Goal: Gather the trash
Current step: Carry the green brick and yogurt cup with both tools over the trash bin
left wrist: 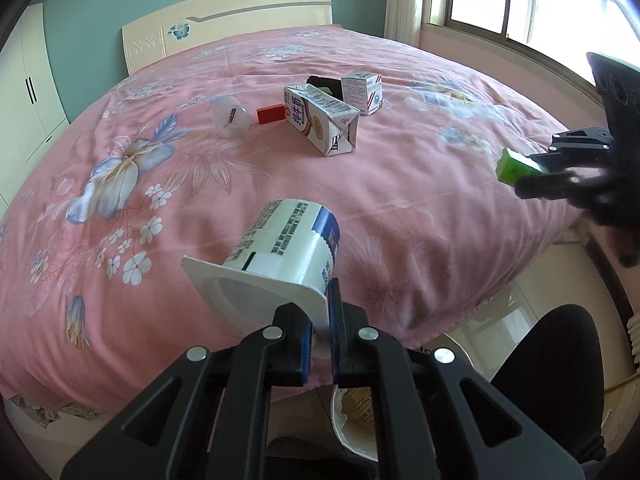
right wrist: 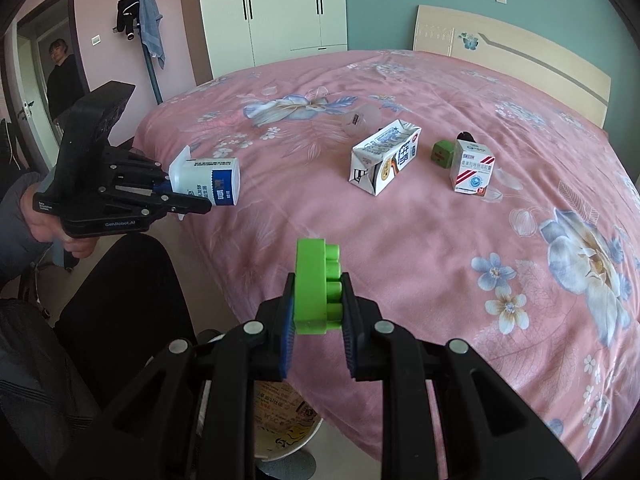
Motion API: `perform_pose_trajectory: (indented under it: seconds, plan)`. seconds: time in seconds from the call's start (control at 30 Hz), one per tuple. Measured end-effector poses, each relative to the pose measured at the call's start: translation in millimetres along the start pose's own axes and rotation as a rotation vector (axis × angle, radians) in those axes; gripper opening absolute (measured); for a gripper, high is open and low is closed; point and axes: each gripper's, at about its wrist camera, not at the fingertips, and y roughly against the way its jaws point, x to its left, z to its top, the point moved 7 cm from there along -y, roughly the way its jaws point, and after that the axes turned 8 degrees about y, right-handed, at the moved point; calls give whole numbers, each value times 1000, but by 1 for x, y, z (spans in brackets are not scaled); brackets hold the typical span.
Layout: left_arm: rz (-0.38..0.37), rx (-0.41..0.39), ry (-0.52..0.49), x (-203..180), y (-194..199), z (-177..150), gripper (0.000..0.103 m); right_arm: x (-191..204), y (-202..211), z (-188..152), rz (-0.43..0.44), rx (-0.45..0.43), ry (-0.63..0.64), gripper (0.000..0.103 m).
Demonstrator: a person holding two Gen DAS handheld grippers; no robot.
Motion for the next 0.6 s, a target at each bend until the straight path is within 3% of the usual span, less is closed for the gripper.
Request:
perform_pose_trajectory:
  seconds: [0.6]
  plan:
    - [-70,104,-46,-43,7,-94,9,99,9,-57,119,27,63,21]
